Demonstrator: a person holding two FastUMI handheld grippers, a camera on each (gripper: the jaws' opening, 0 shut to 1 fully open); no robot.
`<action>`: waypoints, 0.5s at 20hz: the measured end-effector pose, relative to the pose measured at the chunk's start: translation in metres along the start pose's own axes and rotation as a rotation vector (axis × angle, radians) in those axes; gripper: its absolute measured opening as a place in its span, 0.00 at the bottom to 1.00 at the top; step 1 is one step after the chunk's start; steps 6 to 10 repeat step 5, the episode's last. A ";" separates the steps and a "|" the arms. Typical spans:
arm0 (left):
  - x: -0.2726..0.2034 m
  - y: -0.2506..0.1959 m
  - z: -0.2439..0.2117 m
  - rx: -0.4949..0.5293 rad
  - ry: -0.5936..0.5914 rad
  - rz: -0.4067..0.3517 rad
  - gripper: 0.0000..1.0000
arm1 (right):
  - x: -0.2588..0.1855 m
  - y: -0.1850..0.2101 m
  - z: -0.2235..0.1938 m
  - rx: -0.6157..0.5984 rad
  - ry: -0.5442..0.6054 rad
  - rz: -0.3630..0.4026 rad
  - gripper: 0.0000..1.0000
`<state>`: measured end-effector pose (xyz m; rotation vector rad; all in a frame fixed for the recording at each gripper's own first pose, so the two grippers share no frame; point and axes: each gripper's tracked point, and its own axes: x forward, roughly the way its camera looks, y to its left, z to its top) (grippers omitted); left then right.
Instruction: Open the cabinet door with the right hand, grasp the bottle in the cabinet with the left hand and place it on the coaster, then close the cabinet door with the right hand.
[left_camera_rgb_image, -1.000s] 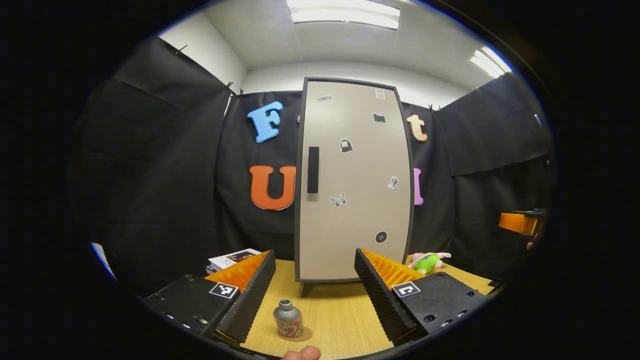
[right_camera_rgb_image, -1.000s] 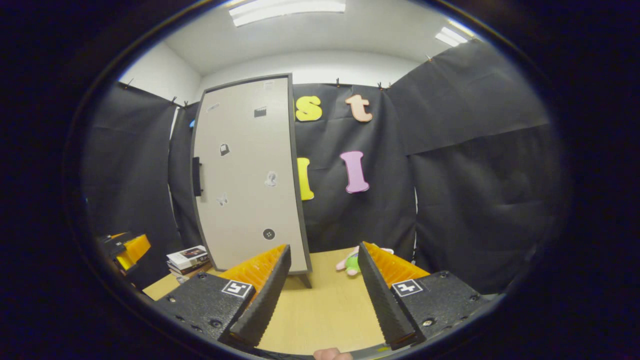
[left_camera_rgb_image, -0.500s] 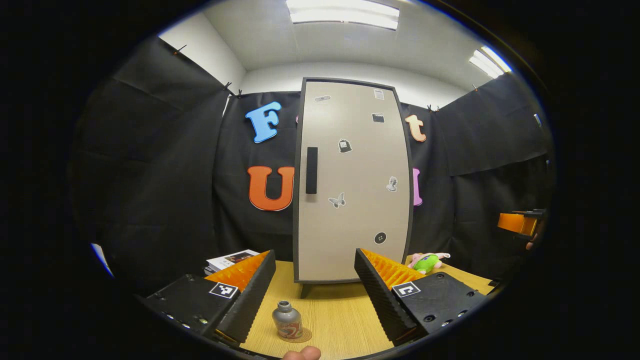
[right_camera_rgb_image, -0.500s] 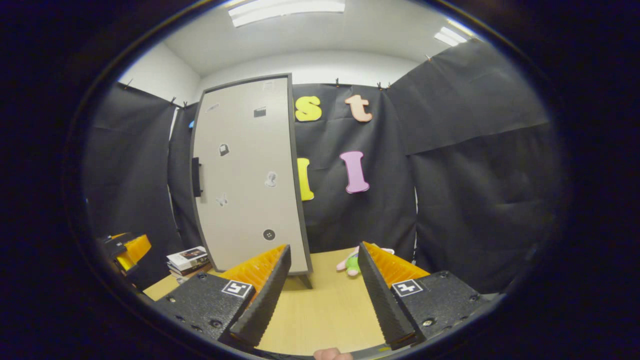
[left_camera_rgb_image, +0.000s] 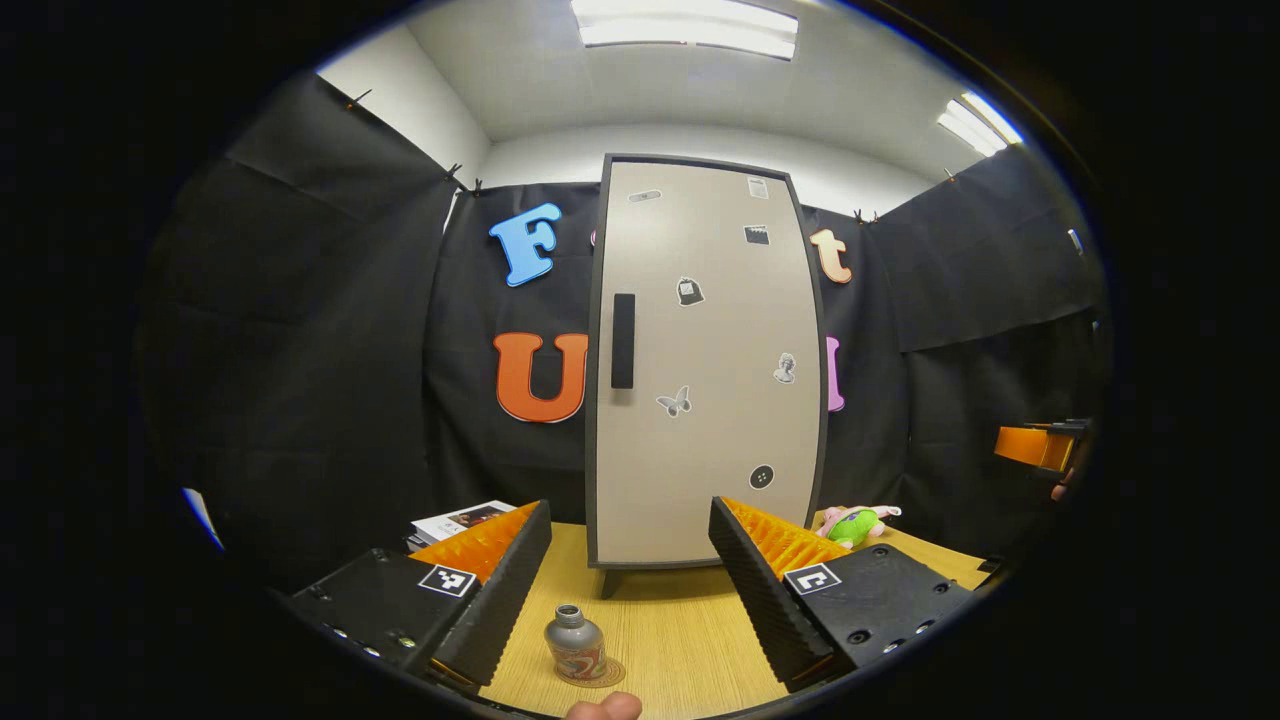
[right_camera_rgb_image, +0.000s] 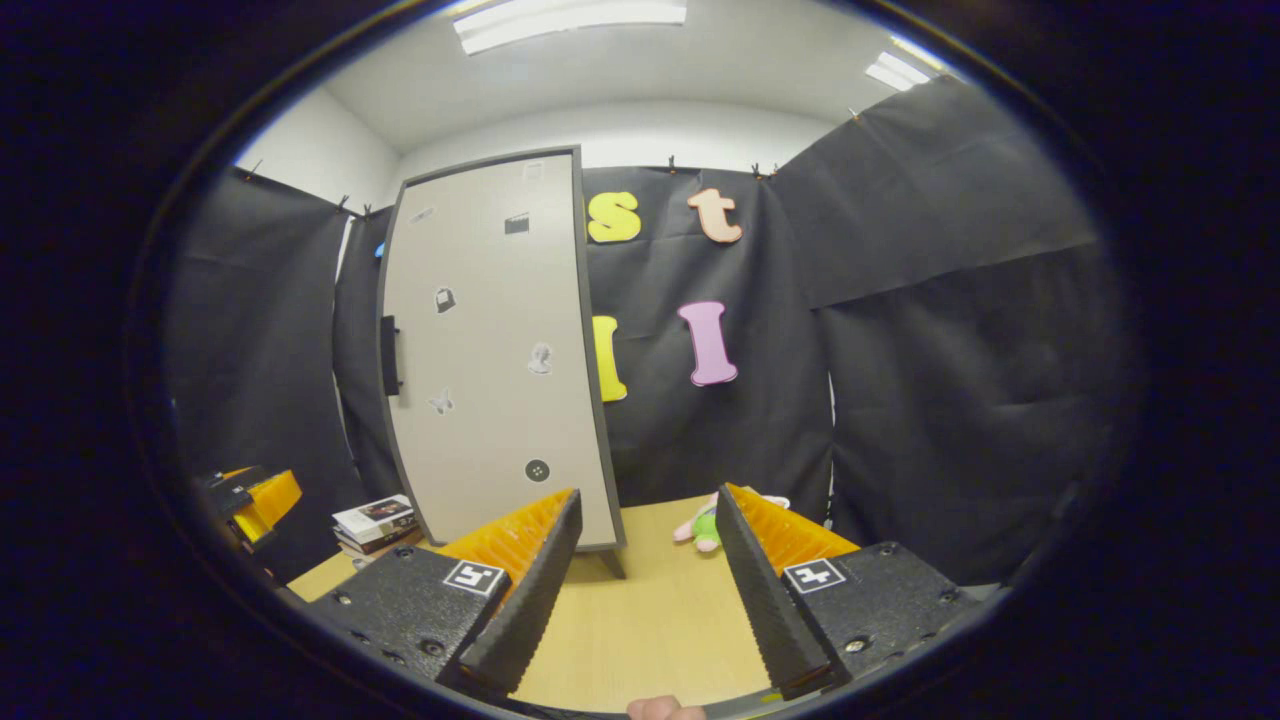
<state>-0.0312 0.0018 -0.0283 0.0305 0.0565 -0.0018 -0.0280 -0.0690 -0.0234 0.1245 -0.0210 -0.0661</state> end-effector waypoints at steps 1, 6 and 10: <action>0.001 0.000 0.000 0.001 -0.001 -0.001 0.96 | 0.000 0.000 0.000 0.000 -0.001 0.000 0.87; 0.001 0.001 0.000 0.002 -0.003 -0.005 1.00 | 0.003 0.004 -0.001 0.003 0.000 0.001 0.87; 0.001 0.001 0.000 0.002 -0.003 -0.005 1.00 | 0.003 0.004 -0.001 0.003 0.000 0.001 0.87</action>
